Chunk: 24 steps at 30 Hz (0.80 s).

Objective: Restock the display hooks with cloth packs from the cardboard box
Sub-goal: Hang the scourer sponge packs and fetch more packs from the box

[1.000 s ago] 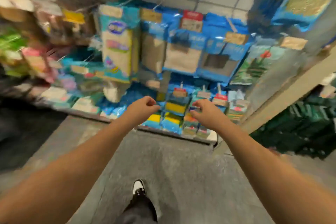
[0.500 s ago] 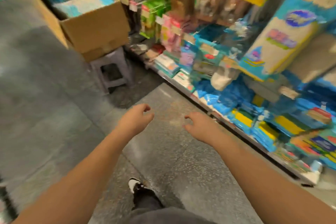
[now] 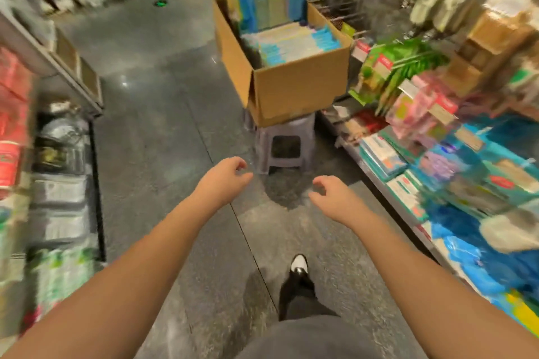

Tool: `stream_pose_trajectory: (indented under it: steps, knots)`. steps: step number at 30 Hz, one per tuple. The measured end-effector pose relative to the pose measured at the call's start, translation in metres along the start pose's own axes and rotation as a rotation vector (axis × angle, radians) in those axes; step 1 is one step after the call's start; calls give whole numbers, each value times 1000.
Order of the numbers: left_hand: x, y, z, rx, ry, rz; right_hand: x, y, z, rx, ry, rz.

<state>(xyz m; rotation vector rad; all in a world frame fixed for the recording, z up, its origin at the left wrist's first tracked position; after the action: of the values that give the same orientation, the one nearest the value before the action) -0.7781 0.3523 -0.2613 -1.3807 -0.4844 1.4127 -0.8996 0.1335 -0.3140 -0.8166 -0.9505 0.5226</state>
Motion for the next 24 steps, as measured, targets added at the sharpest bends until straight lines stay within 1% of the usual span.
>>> stream_pose_trajectory:
  steps: [6, 12, 16, 21, 24]
  knots:
    - [7, -43, -138, -73, 3, -9, 46, -16, -151, -34, -41, -36]
    - [2, -92, -295, -58, -21, -44, 84, -47, -307, 15, -47, -40]
    - [-9, -124, -394, -82, -11, -53, 105, -76, -391, 1, -31, -25]
    - [-31, -151, -506, -82, 25, -2, 129, -102, -488, -46, 22, -79]
    - [-44, -161, -578, -78, 93, -17, 146, -111, -547, -86, 57, -144]
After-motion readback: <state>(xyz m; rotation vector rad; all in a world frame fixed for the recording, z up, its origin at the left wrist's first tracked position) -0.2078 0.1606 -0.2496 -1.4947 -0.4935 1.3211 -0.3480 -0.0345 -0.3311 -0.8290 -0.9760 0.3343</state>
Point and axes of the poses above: each hand's wrist, its own z-axis away from the middle knuckle, its own y-axis out of the palm, x = y × z, the point moved 3 cm from there along -z, towards the middle knuckle, and after that the axes turned 8 degrees about -x, right-handed, at the moved point
